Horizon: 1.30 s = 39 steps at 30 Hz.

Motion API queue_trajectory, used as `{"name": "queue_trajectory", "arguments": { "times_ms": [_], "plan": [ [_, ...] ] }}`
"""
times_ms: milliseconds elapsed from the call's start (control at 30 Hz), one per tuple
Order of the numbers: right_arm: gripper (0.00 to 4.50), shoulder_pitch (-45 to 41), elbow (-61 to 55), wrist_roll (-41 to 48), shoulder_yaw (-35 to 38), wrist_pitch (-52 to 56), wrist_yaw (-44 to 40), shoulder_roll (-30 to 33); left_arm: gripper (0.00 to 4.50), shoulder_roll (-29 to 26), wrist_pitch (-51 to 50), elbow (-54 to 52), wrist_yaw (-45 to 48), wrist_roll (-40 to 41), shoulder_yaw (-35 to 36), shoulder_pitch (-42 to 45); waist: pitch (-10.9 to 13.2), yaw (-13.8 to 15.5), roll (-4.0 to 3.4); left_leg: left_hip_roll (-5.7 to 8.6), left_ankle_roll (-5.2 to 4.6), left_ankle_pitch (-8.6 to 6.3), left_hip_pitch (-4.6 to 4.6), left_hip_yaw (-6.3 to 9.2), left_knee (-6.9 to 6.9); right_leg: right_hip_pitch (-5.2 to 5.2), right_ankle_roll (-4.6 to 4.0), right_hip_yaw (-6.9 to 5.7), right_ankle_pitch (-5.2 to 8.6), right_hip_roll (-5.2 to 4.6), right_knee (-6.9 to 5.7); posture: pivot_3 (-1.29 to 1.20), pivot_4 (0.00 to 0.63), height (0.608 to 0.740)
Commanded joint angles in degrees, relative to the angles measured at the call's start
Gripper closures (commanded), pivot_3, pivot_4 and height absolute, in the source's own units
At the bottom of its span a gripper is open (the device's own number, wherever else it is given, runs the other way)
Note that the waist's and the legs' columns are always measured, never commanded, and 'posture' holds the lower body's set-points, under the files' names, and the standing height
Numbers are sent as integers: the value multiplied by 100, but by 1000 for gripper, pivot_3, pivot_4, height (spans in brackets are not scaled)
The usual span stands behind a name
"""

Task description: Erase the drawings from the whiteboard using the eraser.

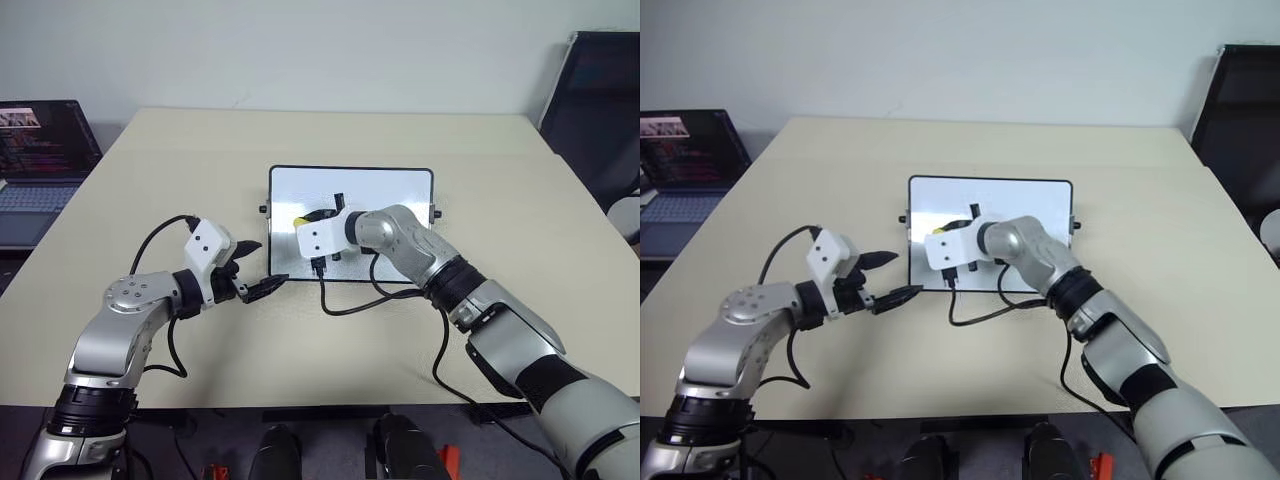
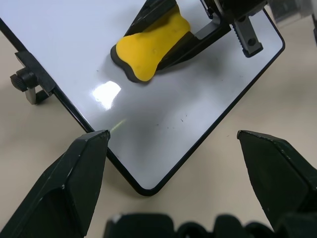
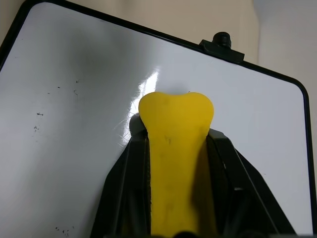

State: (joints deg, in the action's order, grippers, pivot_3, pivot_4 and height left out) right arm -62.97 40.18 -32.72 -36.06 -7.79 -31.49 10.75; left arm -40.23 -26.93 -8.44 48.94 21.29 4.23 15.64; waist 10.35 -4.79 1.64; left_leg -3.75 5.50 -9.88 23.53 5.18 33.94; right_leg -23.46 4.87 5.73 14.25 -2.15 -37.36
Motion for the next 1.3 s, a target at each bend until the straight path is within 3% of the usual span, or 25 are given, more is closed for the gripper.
{"name": "queue_trajectory", "arguments": {
  "times_ms": [33,100,333,400,533,633,900,1033,1300],
  "plan": [
    [3397,-154,412,-272,125,13,590,130,0,-10,51,-133,8,45,73,109,1,2,-1,0,0,0,0,0,0,-1,0,1,0,0,0,0,150,740],
    [3397,-169,499,-278,108,-51,657,185,0,-11,54,-130,16,44,72,113,0,4,0,2,0,1,1,-1,0,-2,-1,3,0,-1,3,0,150,740],
    [3398,327,-58,-165,-182,-87,-774,461,0,-11,63,-116,34,44,82,115,-2,8,2,2,-1,1,-6,-2,0,18,0,3,0,-1,14,0,150,740],
    [3398,352,-160,-182,-125,-29,-733,389,0,-10,66,-113,37,42,80,119,-1,-4,1,1,-1,1,-7,-2,-1,19,0,3,0,-1,16,0,150,740],
    [3398,139,59,-225,163,89,144,169,0,-8,65,-122,40,44,82,118,0,-21,0,1,-1,1,-10,-1,-1,16,0,4,0,0,12,0,150,740],
    [3398,98,103,-127,179,96,73,105,0,-9,66,-123,40,40,81,114,0,-20,0,2,-1,1,-10,-1,-1,14,-1,4,0,0,12,0,150,740],
    [3398,585,-518,43,54,598,-1333,281,0,-11,70,-117,53,46,82,116,0,-10,0,1,-1,1,-10,-2,-4,16,-1,4,0,0,16,0,150,740],
    [3398,570,-977,102,311,686,-1183,293,0,-20,81,-85,84,42,73,141,0,-1,-1,2,-1,1,-7,-2,-8,16,0,4,2,0,22,0,150,740],
    [3398,1111,-2418,971,1228,2110,-1378,161,0,-82,62,-66,233,71,44,78,6,7,-3,1,-1,1,46,-1,-9,-27,4,1,2,0,23,0,150,740]
  ]
}}
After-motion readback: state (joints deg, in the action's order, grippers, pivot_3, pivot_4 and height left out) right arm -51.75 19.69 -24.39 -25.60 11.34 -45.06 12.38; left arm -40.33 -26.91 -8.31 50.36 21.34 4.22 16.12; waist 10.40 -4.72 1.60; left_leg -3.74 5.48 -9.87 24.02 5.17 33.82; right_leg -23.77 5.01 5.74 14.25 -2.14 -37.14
